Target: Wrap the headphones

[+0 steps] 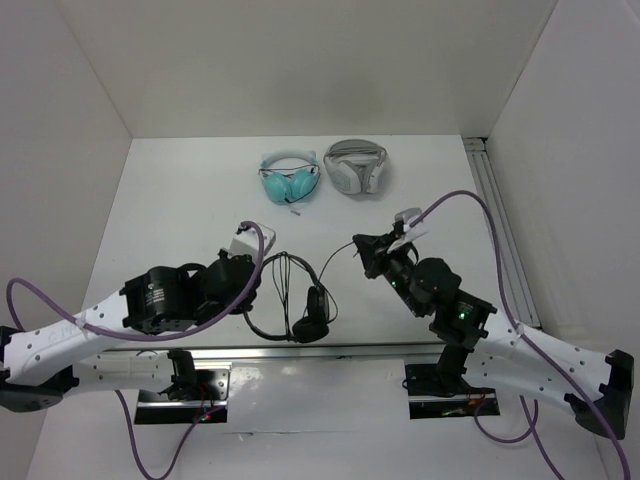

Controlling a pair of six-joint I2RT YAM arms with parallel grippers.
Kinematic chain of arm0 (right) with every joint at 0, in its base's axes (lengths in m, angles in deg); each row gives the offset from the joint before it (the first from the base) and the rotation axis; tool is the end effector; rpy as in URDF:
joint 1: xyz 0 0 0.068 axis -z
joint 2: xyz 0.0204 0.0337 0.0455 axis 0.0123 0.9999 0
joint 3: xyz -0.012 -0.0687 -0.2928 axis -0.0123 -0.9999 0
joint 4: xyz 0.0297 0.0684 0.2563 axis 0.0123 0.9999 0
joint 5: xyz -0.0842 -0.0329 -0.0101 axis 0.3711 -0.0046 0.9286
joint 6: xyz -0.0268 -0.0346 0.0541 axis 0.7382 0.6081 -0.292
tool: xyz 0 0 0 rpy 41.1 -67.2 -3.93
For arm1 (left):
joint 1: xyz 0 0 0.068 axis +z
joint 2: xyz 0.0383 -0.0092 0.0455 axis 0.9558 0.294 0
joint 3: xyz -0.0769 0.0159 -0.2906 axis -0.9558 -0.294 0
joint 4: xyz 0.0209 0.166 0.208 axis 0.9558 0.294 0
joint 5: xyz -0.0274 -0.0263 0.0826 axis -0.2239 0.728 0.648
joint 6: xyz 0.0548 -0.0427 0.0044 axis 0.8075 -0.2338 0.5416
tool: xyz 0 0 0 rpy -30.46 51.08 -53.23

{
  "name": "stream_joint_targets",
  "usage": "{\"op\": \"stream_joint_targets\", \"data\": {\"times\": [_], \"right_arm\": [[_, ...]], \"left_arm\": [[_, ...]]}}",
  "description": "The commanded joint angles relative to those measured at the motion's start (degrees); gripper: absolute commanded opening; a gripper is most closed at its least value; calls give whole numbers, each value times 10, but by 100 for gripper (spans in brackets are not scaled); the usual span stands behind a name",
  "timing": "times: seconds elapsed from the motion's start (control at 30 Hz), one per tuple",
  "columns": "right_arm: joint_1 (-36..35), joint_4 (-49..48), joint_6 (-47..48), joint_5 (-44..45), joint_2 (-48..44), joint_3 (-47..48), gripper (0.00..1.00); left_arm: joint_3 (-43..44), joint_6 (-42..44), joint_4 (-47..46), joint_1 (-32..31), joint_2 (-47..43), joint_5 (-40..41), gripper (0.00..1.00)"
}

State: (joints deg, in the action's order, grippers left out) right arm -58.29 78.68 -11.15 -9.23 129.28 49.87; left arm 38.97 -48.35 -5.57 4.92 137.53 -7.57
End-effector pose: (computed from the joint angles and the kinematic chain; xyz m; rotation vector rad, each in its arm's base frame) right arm 0.1203 0.1384 0.3265 -0.2640 1.5711 0.5239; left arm 0.0941 -0.1417 0.3914 0.3840 2.1255 -0.2346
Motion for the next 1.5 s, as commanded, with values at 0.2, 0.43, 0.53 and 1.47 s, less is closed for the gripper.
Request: {"op": "stream_joint_targets", "data": {"times": [0.2,0.43,0.53,1.47], "right_arm": [[2,88,49,-77,77,164,0],[2,86,55,-114,128,181,0],[2,86,55,-122,147,187,0],[74,2,78,-348,267,82,0]], "left_arm": [[-35,20,-79,-2,16,-97,0],[-53,68,-110,-2,55,-200,0],[-53,74,-115,-2,62,-210,0],[39,87,-81,-2,3,-126,0]]}}
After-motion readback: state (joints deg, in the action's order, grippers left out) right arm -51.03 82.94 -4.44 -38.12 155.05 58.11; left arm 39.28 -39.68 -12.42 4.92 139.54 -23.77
